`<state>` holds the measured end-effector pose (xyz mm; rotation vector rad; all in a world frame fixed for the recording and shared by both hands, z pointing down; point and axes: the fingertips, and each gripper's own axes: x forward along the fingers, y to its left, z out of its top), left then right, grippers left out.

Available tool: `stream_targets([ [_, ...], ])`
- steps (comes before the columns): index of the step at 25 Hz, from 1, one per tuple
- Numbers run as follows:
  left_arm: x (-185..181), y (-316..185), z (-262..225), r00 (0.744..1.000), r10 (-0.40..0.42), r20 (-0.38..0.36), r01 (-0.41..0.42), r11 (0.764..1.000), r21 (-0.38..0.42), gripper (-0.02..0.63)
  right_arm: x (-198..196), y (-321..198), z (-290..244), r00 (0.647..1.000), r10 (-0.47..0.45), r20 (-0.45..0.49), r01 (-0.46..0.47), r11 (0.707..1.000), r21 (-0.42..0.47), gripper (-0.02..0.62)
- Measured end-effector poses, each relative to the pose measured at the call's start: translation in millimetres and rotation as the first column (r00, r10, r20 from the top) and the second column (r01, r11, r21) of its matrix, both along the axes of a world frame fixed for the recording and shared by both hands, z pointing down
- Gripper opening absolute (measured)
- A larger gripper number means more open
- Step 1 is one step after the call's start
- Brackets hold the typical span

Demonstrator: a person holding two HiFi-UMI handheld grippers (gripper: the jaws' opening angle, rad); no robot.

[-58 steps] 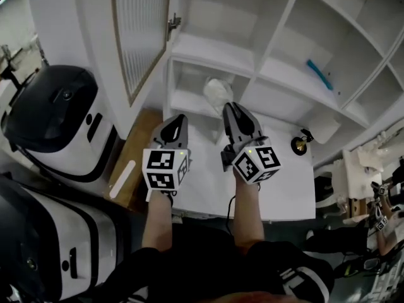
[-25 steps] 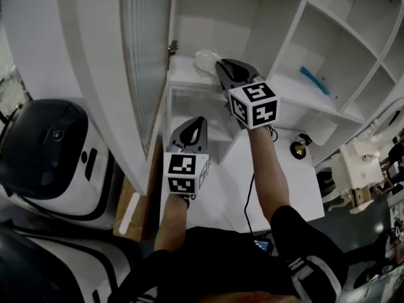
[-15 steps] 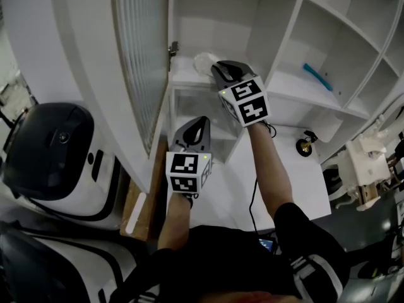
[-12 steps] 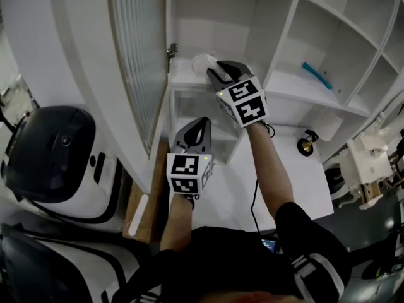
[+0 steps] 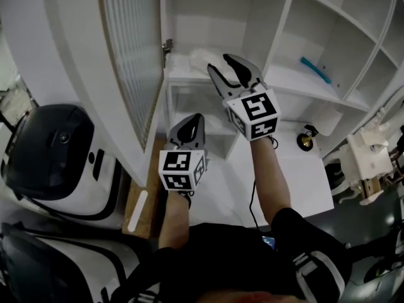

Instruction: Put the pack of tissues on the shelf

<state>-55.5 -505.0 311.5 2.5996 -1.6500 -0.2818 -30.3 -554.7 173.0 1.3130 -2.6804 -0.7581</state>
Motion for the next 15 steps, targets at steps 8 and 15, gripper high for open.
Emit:
stream_targets([
  [8,-6,-2,5,1.000,-0.015,-0.006,0.015,1.000,-0.022,0.011,34,21,23,0.982,-0.011,0.190,0.024,0.998,-0.064,0.063],
  [15,-13,1,5,0.999,-0.033,-0.003,0.033,0.999,-0.023,0.011,45,32,59,0.960,-0.029,0.280,0.077,0.984,-0.162,0.026],
])
